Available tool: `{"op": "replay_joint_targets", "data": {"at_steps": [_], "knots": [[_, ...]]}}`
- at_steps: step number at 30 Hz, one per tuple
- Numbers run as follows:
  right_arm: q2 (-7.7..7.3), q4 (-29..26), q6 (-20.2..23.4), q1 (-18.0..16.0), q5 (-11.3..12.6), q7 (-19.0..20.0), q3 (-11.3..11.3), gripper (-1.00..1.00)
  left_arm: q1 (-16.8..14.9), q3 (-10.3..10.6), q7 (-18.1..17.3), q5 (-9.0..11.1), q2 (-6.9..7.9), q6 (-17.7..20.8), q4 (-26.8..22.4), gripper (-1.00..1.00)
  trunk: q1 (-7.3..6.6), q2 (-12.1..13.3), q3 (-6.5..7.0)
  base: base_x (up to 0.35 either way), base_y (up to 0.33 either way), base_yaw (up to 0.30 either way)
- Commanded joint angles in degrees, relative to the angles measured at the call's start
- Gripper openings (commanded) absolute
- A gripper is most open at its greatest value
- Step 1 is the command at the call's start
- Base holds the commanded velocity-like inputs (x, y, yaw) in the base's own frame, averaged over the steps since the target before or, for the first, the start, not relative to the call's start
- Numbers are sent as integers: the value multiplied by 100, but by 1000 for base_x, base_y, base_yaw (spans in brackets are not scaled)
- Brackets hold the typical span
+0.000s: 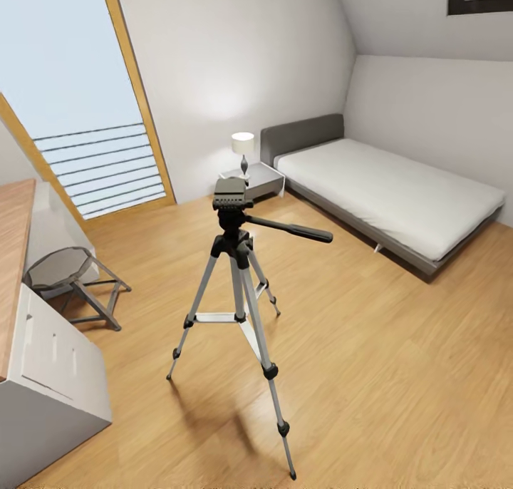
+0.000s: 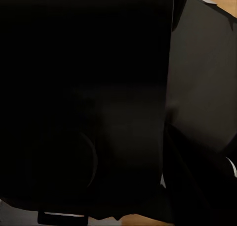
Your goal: Attach the digital camera to the camera tripod in the bedroom.
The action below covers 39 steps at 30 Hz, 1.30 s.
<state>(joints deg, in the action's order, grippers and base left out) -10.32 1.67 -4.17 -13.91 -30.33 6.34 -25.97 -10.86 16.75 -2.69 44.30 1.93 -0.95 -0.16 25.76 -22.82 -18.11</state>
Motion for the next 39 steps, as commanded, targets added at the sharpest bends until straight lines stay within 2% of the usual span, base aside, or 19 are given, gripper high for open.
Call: {"op": "replay_joint_targets", "data": {"at_steps": [1, 18, 39], "knots": [[-5, 18, -31, -7, -43, 7, -48, 100, -4, 47, -34, 52, 1, -11, 7, -100, 2, -10, -18, 0, 0, 0], [-5, 18, -40, -7, -47, 9, -48, 100, -4, 47, -30, 52, 0, -11, 7, -100, 2, -10, -167, 0, 0, 0], [12, 18, -3, -7, -54, 46, -40, 100, -4, 47, -37, 52, -8, -11, 7, -100, 2, -10, -181, 0, 0, 0]]}}
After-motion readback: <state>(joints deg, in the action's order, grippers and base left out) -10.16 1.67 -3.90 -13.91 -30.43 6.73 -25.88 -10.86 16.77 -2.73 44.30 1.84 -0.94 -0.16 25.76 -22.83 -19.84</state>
